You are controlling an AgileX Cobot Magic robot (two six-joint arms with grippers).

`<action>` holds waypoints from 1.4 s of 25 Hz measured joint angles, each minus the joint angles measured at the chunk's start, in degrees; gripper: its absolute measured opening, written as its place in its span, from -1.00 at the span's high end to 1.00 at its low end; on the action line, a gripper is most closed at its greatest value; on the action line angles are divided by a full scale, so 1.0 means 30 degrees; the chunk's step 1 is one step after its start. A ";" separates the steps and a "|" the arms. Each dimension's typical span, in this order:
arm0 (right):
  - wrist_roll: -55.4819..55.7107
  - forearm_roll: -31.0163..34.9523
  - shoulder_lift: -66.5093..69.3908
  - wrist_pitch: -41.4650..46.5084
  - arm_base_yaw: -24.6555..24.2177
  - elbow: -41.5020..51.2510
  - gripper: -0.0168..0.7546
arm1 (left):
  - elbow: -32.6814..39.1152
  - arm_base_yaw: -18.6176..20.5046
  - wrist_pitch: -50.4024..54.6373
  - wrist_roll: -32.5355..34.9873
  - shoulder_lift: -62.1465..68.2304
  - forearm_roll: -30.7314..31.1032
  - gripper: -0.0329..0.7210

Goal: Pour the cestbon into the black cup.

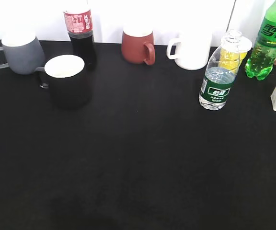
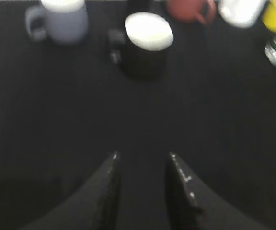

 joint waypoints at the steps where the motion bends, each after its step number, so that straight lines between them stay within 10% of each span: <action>1: 0.0174 -0.0176 -0.1158 0.0135 0.0000 0.0992 -0.58 | 0.0099 0.0000 0.0298 0.0050 -0.0705 -0.0019 0.26; 14: 0.1375 -0.0583 -0.1341 -0.3131 -0.0230 0.2716 -0.56 | 0.2405 -0.0023 -0.0421 0.1837 -0.2609 -0.0451 0.26; 23: 0.1375 -0.0599 -0.1358 -0.3168 -0.7752 0.2716 -0.56 | 0.2405 0.3790 -0.0448 0.1837 -0.2609 -0.0451 0.27; 35: 0.1384 -0.0599 -0.1358 -0.3184 -0.8238 0.2716 -0.56 | 0.2405 0.4877 -0.0466 0.1837 -0.2609 -0.0451 0.28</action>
